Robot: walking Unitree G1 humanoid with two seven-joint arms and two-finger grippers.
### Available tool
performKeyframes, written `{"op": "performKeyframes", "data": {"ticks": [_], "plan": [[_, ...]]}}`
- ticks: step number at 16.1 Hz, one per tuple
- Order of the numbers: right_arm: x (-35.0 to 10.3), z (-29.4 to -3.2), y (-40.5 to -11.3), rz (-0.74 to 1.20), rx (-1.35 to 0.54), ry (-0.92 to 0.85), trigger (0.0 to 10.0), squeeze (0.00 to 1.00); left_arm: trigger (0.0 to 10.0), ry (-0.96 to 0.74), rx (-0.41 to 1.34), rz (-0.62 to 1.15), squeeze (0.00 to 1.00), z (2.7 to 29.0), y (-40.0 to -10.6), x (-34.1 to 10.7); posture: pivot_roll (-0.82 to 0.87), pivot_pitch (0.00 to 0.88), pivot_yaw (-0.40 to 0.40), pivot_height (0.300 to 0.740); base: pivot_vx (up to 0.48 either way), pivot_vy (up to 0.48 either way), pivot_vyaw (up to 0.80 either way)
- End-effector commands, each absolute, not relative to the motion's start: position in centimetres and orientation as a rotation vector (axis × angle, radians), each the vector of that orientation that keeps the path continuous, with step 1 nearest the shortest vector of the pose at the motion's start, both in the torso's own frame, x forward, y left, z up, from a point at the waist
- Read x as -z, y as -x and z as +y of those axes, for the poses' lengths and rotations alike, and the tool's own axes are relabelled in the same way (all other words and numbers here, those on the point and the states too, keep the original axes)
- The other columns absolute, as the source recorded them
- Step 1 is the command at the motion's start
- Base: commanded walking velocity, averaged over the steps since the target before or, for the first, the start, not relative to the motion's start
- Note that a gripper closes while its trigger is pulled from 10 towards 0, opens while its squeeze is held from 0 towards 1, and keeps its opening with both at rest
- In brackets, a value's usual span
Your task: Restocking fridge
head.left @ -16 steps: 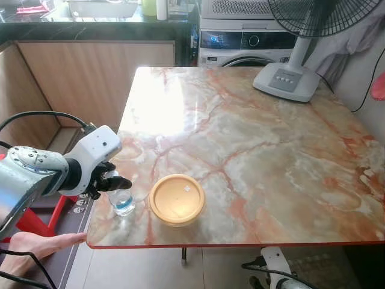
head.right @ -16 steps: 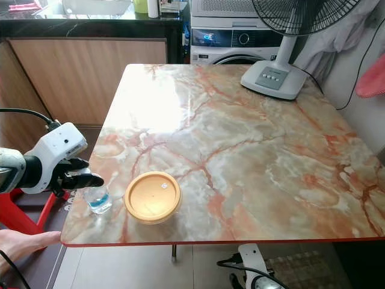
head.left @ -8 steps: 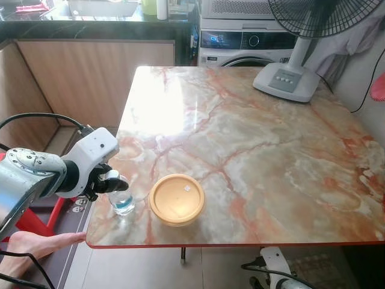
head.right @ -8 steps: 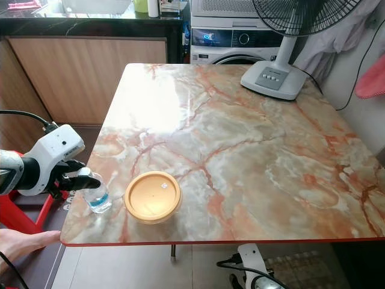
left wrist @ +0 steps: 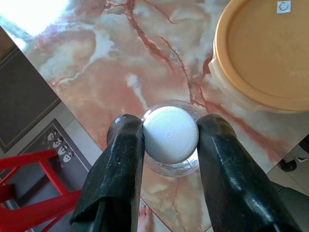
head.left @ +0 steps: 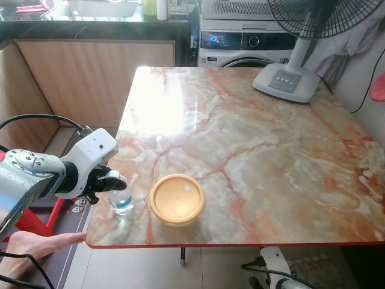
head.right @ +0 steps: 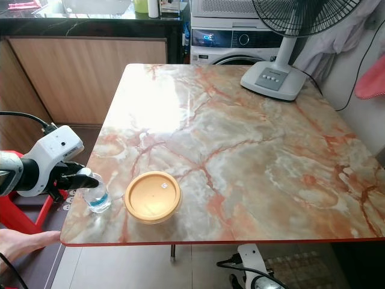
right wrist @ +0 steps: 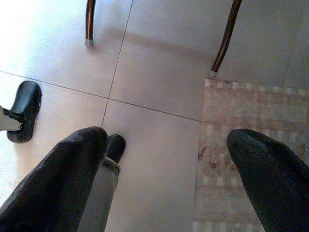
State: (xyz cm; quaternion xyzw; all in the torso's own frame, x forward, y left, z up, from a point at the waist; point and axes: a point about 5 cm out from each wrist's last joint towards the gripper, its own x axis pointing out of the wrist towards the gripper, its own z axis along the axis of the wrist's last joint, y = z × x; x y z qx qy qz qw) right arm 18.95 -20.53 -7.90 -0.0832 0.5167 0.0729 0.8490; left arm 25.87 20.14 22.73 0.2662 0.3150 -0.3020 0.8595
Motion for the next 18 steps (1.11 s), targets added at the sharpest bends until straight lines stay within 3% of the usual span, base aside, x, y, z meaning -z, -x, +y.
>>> {"op": "performKeyframes", "data": {"ticks": [1, 10, 16, 18], "plan": [[7.8, -20.8, -19.0, 1.096, -0.154, 0.189, 10.0, 0.0, 0.0, -0.565, 0.597, 0.641, 0.0, 20.7, -26.0, -23.2, 0.2, 0.0, -0.052, 0.74, 0.0, 0.0, 0.0], [7.8, -20.7, -19.0, 1.096, -0.159, 0.193, 10.0, 0.0, 0.0, -0.548, 0.524, 0.609, 0.0, 21.8, -26.5, -23.6, 0.2, 0.0, -0.051, 0.74, 0.0, 0.0, 0.0], [7.8, -20.7, -19.0, 1.096, -0.162, 0.192, 10.0, 0.0, 0.0, -0.55, 0.198, 0.665, 0.0, 28.2, -26.4, -24.1, 0.2, 0.0, -0.053, 0.74, 0.0, 0.0, 0.0], [7.8, -20.8, -19.0, 1.097, -0.162, 0.195, 10.0, 0.0, 0.0, -0.509, 0.125, 0.736, 0.0, 30.5, -25.9, -22.1, 0.2, 0.0, -0.053, 0.74, 0.0, 0.0, 0.0]]}}
